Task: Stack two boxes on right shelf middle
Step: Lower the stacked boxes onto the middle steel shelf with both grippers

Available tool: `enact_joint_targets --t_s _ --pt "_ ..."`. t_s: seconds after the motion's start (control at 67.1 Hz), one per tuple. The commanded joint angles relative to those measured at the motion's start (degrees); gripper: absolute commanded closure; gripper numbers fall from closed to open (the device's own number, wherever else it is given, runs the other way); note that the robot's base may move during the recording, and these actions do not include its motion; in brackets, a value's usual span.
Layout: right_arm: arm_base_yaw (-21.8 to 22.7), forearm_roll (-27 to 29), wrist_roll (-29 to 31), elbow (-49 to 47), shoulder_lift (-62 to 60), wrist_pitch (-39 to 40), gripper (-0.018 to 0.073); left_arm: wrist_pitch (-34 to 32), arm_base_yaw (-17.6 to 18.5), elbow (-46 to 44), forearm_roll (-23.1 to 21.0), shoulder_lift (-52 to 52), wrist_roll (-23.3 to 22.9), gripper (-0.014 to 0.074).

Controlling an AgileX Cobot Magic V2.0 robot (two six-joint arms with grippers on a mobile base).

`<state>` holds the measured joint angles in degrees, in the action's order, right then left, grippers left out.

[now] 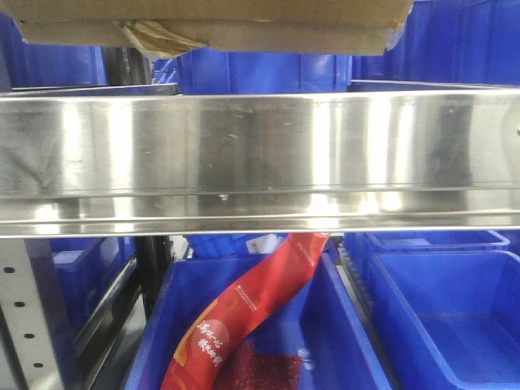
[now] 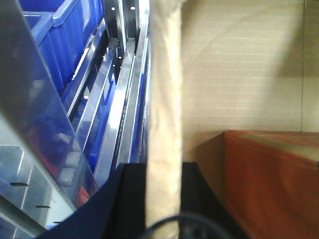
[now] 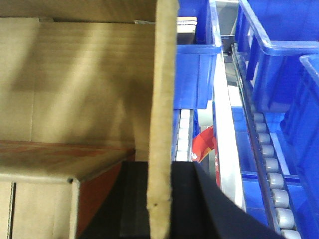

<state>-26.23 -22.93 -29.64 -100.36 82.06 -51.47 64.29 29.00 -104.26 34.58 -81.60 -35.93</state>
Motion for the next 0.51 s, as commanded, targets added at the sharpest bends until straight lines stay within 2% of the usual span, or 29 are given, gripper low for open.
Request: enact_joint_targets --t_s 0.0,0.491 --pt "0.34 -2.19 -0.09 -0.81 -1.03 3.05 0.0728 -0.75 -0.03 -0.61 2.13 0.59 -0.08 0.0708" --pt "0.34 -2.19 -0.09 -0.81 -1.03 3.05 0.0728 -0.75 -0.03 -0.61 2.13 0.59 -0.08 0.0708"
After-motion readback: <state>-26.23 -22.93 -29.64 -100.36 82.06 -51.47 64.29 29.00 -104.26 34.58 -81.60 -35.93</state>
